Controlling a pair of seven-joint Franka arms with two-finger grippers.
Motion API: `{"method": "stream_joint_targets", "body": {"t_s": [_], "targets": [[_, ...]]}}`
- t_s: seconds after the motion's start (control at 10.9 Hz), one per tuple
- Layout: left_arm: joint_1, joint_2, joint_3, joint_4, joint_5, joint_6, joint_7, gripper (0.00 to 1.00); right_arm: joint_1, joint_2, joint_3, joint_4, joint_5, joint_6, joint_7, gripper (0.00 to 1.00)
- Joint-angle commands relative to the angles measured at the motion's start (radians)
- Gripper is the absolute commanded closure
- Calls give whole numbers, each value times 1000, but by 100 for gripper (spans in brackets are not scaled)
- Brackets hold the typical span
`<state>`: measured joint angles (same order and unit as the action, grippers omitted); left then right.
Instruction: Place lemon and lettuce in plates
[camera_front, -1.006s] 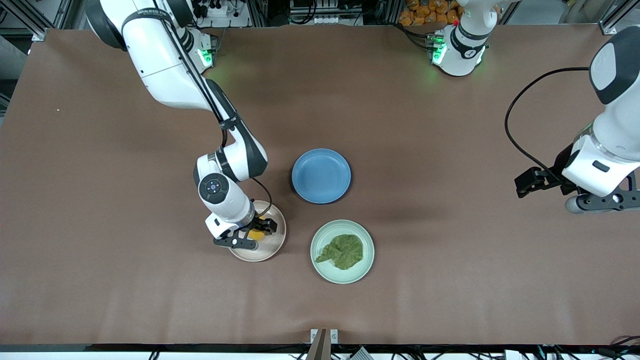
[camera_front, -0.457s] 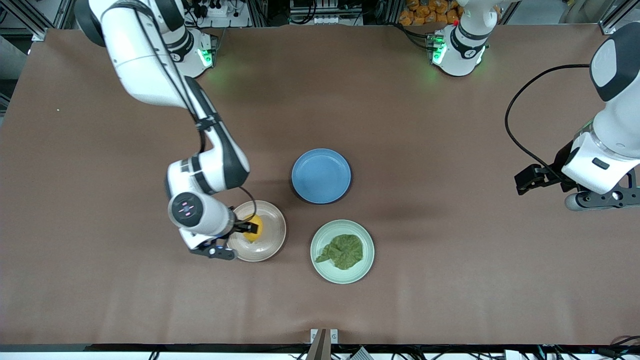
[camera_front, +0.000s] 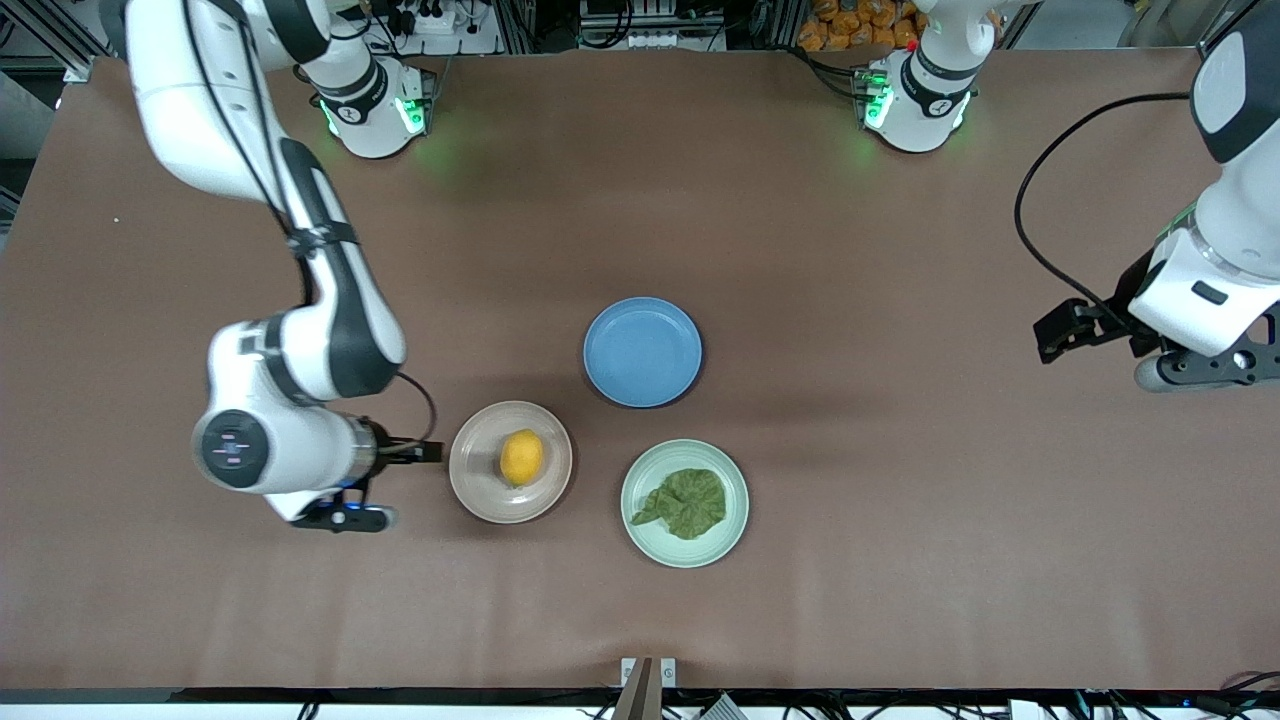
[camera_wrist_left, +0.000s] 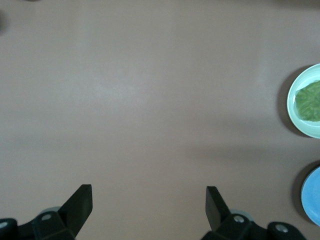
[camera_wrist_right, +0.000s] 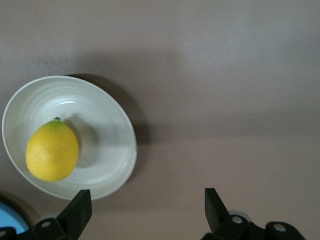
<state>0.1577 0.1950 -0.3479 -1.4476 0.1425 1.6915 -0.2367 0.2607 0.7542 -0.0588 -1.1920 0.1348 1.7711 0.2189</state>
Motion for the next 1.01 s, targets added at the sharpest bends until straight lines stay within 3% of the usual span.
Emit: {"method": "stream_joint_targets", "body": {"t_s": [0.0, 0.37, 0.73, 0.82, 0.91], "targets": [[8, -67, 7, -22, -21, -65, 23, 0, -111, -102, 10, -17, 16, -149, -201, 0], [19, -124, 7, -22, -46, -168, 31, 0, -204, -194, 5, -21, 3, -292, -262, 0], [57, -138, 7, -24, -75, -193, 85, 0, -273, -292, -12, -26, -44, -335, -265, 0], [59, -138, 18, -19, -90, -193, 106, 0, -279, -321, -12, -37, -67, -337, -263, 0], [25, -167, 83, -16, -124, -193, 140, 0, -284, -350, -12, -40, -98, -340, -259, 0]]}}
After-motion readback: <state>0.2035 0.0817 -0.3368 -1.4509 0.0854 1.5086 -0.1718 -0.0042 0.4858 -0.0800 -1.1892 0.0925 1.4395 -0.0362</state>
